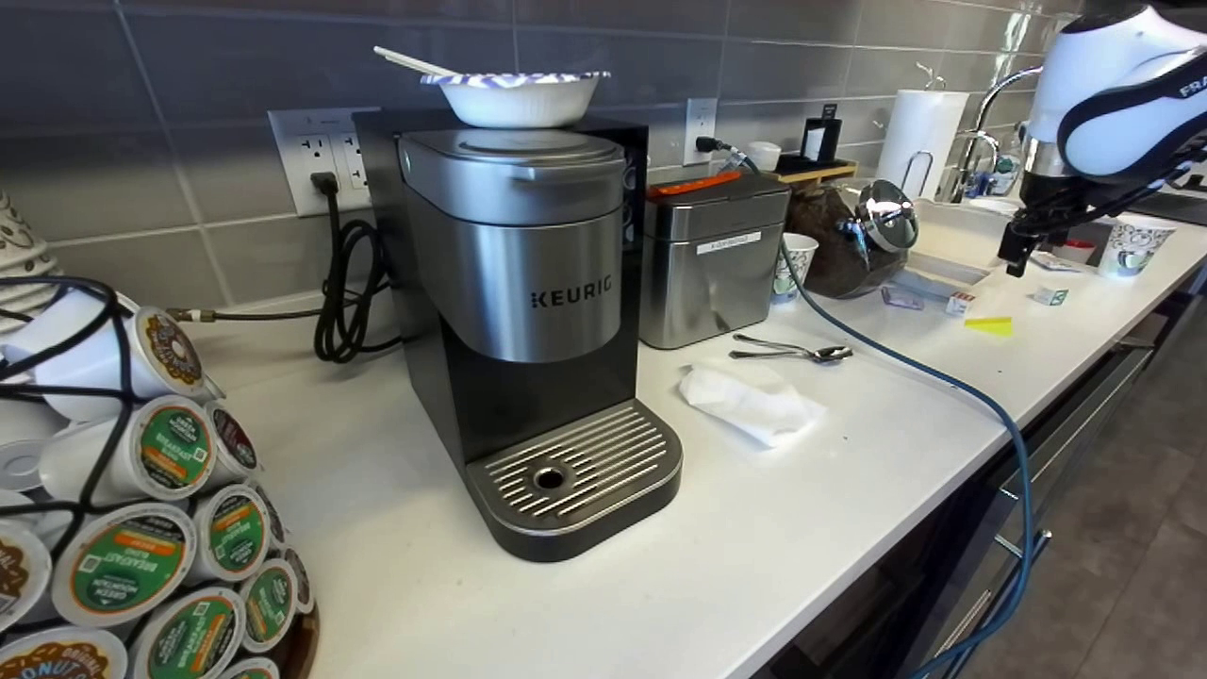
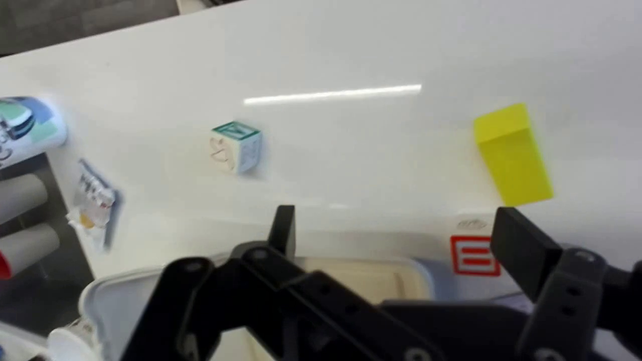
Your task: Put one cube in the food pack.
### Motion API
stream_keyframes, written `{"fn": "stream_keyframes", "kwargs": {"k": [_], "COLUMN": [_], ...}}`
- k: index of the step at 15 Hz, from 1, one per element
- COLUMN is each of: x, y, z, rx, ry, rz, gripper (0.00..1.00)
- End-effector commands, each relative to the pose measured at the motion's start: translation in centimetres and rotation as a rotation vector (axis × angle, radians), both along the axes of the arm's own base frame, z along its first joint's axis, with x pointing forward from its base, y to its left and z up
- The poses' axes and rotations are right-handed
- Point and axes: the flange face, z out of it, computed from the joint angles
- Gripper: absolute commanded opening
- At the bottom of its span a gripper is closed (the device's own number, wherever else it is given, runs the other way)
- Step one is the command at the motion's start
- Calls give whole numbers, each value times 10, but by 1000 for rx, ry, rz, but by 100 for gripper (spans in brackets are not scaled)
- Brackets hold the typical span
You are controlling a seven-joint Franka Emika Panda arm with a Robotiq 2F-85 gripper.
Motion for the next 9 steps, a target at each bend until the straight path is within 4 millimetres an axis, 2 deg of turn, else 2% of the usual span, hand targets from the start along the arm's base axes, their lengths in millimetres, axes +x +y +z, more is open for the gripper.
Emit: {"fn": "stream_keyframes", "kwargs": {"k": [1,7,9], "x": [3,16,21], "y": [13,6,0], "z": [-8,-10,-10], "rx": [143,389,400], "ry": [100,141,117], "rz": [10,-11,-36], "gripper": [100,100,100]}}
